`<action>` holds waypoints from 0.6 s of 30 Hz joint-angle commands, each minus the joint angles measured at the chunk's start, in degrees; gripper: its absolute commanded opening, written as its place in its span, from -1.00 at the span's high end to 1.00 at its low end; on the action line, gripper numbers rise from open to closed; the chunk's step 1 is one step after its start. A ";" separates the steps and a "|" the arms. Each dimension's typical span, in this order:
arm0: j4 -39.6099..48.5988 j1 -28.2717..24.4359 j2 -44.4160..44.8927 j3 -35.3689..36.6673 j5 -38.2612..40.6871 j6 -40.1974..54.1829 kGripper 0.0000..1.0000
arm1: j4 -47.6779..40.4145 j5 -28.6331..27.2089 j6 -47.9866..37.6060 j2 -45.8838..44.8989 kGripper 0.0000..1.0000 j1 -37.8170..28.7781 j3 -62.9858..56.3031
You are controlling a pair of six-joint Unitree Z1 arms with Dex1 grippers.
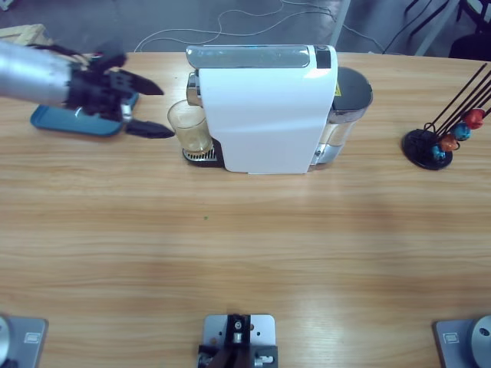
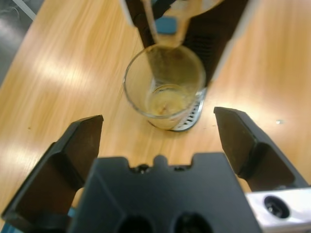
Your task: Pour coffee
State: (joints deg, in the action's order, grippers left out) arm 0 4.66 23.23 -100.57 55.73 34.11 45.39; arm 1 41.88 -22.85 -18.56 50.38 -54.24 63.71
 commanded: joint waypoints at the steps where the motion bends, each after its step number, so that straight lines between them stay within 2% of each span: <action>1: 0.61 3.21 16.95 -13.35 -1.03 -6.51 -0.96 | -2.13 6.97 1.34 18.51 -1.00 5.23 11.20; 2: 0.61 3.68 19.25 -15.17 -1.05 -10.69 -0.96 | -0.24 8.89 1.34 22.62 -1.00 6.64 15.78; 3: 1.03 4.40 21.12 -16.58 -1.24 -15.49 -0.96 | 2.14 8.99 1.74 27.30 -0.92 7.78 20.86; 5: 2.51 6.14 24.12 -17.95 -2.51 -21.05 -0.97 | 7.87 9.21 2.22 34.59 -0.58 10.81 31.45; 6: 3.60 6.76 25.74 -18.34 -4.65 -22.81 -0.97 | 11.08 10.01 2.22 37.95 -0.49 11.86 36.62; 7: 4.30 6.88 26.92 -18.55 -6.88 -24.58 -0.97 | 14.37 12.21 2.64 41.69 0.03 13.11 42.07; 9: 4.83 7.07 29.29 -18.55 -10.38 -28.87 -0.97 | 16.81 16.89 3.36 46.32 0.90 14.88 48.17; 10: 4.81 7.57 30.82 -18.55 -12.28 -30.66 -0.97 | 17.13 17.05 3.36 48.27 1.00 15.04 50.32; 13: 4.65 9.50 33.07 -18.43 -17.78 -35.52 -0.98 | 24.14 14.39 3.09 55.32 1.00 15.04 58.24; 15: 4.44 9.69 33.16 -18.46 -18.55 -37.80 -1.00 | 29.77 12.88 2.78 58.68 1.00 15.04 62.64; 18: 4.20 10.54 33.07 -18.74 -17.96 -38.45 -1.00 | 31.54 12.56 2.30 60.94 1.00 15.06 64.34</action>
State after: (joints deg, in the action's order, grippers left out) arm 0 8.36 31.96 -69.06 39.25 17.82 10.39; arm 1 65.96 -8.63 -16.04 100.55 -40.13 122.03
